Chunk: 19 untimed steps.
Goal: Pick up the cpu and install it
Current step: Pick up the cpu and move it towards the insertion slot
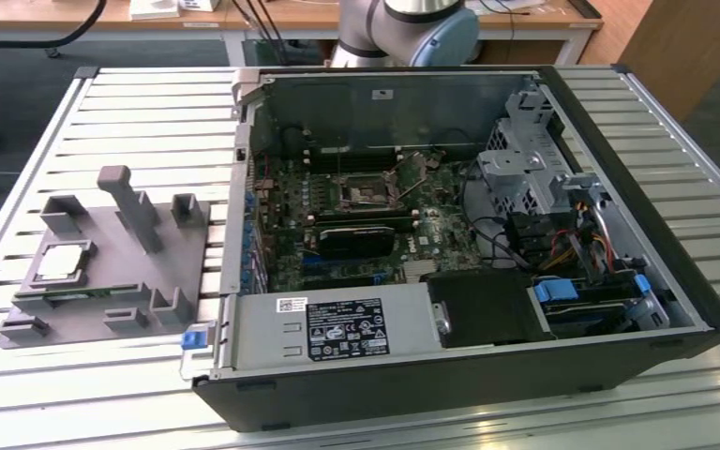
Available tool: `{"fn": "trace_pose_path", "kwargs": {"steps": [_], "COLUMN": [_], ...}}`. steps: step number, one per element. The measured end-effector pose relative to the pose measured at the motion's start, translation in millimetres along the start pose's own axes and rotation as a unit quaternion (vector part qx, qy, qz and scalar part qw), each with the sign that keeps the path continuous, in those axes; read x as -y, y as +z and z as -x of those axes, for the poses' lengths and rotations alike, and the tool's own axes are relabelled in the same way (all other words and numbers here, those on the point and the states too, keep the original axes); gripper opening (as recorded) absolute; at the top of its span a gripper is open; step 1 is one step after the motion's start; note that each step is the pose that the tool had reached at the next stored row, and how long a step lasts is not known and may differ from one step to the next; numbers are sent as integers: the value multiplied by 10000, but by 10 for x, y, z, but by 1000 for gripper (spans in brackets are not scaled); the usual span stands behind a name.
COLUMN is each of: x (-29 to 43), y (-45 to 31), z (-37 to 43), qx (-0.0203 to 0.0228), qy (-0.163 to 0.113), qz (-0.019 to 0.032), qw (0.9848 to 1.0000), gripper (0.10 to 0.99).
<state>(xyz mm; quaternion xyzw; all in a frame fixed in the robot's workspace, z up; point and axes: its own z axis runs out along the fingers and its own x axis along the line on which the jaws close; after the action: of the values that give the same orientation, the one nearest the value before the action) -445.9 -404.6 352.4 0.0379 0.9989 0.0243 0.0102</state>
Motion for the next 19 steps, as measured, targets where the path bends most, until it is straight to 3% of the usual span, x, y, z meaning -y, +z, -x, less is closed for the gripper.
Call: {"fn": "trace_pose_path", "kwargs": {"steps": [9,12,14,19], "x": [90,140,172,205], "y": [159,211,245,333], "z": [1,4,6,23], "qx": [-4,-5,-6,-7], "qy": [-6,-6,-6,-6], "qz": [33,53,61,62], "qw": [10000,10000,10000,10000], "gripper": [114,290,290,525]}}
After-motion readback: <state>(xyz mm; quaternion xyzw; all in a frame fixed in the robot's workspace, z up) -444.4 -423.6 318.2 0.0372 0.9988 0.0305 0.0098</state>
